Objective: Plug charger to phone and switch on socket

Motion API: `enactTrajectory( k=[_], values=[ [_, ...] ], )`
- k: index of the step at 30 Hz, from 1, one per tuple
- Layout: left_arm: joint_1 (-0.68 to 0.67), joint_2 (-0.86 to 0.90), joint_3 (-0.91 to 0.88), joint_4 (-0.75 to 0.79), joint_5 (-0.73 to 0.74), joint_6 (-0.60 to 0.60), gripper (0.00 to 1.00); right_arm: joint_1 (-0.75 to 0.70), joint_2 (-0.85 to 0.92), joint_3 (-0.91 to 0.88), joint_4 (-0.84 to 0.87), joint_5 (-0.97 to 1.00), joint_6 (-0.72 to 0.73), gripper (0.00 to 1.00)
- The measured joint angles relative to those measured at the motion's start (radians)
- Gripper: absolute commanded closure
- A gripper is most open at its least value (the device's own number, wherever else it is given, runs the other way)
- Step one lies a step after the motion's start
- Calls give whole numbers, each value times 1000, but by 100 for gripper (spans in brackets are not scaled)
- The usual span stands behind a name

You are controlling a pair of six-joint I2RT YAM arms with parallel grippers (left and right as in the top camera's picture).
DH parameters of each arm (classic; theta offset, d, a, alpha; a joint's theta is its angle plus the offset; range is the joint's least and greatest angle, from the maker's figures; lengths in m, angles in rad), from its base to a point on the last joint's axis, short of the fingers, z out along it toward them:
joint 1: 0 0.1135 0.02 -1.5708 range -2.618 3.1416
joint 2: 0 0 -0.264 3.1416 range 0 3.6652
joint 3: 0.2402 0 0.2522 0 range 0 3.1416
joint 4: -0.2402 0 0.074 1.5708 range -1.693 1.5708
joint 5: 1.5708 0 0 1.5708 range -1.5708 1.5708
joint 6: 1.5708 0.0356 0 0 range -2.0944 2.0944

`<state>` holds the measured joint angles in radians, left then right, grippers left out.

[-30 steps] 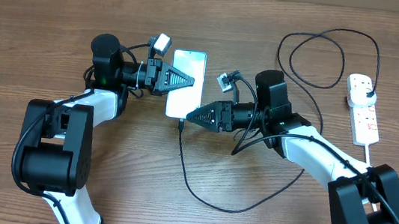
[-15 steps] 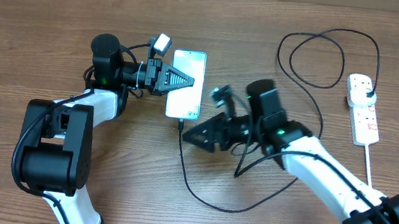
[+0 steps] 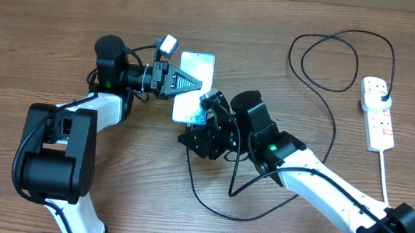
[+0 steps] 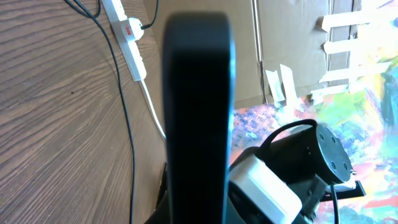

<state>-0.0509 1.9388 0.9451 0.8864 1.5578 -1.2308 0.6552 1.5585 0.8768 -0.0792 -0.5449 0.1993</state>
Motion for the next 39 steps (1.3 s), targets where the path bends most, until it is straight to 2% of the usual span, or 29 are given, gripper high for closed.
enactTrajectory(
  k=[2,6,10,26,39],
  values=[
    [0,0,0,0,-1,0,96,0,0,0,4,6,7,76],
    [0,0,0,0,-1,0,96,0,0,0,3,11,23,80],
    [2,0,0,0,4,-1,96,0,0,0,-5,10,34,96],
    [5,0,0,0,2,10,96,-10,-34,-1,-26,-141,62,96],
    [5,0,0,0,-33,7,96,-86,-35,-1,-35,-241,88,96]
  ],
)
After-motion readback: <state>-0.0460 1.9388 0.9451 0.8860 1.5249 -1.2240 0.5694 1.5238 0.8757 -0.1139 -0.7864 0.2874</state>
